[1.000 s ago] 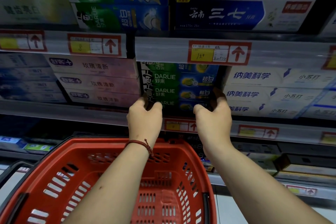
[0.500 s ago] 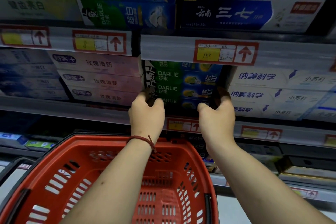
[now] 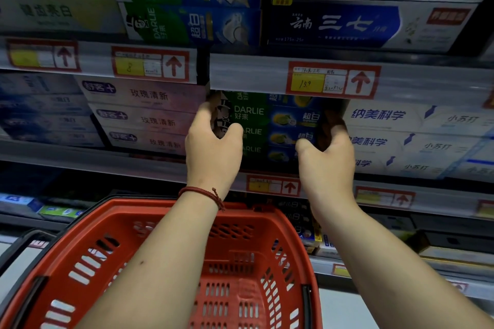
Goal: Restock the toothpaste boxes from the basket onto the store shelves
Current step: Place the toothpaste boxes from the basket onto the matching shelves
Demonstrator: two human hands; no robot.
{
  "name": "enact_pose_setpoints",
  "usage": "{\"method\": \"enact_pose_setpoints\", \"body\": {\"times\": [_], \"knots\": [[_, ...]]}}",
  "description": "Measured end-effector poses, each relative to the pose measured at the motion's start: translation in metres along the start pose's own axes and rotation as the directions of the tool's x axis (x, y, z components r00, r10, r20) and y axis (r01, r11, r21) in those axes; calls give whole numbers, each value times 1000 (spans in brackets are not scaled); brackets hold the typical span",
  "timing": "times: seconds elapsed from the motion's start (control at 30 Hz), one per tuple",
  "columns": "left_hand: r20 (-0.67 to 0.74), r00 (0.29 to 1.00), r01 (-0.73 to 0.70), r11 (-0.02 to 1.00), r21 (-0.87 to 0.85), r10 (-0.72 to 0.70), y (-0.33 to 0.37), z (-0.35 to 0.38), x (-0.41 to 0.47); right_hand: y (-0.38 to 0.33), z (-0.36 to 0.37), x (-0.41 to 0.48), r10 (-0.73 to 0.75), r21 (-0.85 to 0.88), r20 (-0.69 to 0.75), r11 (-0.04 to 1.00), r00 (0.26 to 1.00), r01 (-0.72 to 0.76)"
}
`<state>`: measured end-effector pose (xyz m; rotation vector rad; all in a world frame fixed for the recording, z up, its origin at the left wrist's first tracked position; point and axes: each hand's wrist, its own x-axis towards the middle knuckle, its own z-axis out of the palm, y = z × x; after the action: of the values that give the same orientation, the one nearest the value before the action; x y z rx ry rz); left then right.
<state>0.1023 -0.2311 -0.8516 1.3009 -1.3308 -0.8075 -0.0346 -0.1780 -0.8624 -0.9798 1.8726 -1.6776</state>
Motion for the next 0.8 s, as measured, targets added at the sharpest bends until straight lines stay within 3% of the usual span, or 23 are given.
{"method": "enact_pose_setpoints", "body": {"times": [0.63,0.8], "knots": [[3,999,-50,999,20,50,-4,15,-21,-2,-16,-1,0,-33,79,999,997,3],[199,980,21,999,-40,-13,-9,48,-57,9,-47,-5,15,-41,103,999,995,-10]]}}
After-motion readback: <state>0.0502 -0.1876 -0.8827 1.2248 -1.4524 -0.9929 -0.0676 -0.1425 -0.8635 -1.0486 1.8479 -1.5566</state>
